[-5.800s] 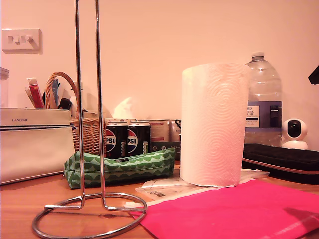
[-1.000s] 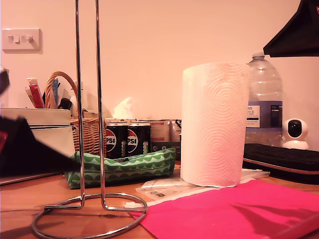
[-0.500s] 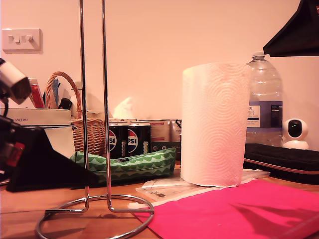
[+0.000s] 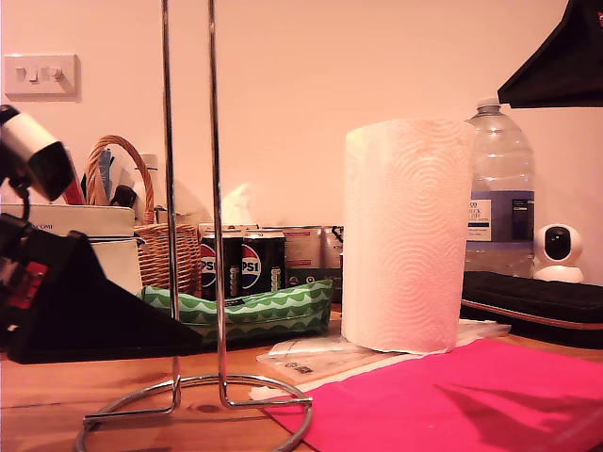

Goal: Insert the paper towel roll into the metallic stand.

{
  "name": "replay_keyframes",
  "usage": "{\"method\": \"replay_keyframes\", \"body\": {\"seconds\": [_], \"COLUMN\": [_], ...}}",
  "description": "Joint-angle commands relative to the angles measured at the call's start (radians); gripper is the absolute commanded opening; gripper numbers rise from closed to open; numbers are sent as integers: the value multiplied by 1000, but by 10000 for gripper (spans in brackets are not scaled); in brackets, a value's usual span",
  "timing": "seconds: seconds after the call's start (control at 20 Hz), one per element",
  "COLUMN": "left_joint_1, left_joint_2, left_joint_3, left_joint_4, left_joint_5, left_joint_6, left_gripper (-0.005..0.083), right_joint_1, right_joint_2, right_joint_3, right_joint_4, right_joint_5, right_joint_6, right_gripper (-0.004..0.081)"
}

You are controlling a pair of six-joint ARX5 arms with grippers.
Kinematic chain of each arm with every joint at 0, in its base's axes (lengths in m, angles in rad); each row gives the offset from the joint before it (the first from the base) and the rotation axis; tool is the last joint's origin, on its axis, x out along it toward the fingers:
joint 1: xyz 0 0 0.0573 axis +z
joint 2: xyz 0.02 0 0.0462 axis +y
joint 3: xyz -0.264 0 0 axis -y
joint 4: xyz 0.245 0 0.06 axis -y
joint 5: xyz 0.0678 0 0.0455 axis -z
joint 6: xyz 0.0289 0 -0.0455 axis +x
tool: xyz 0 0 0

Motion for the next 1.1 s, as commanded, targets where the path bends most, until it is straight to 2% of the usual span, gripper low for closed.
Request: {"method": "replay_keyframes", "body": {"seconds": [0.0,0.15,0.65,0.9,1.05], "left_joint_1": [-10,-15,-70,-70,-70], "left_joint_2": [3,4,14,145,156], "left_joint_3": [9,12,67,97,103], "left_joint_4": [4,6,2,18,39], "left_joint_5": [-40,-110,-115,-105,-94], "left_joint_6": [29,105,159,159,159], "left_gripper": [398,431,431,429,409], "right_joint_1": [5,5,5,5,5], "right_joint_2": [4,4,4,4,4], "right_joint_3": [-13,-13,-13,-13,-13], "right_joint_4": [5,-2,-8,-8,-8], "right_joint_5": [-5,-5,-5,-5,-5], "right_joint_6": [3,3,3,3,3], "right_gripper": [95,95,95,95,95]}}
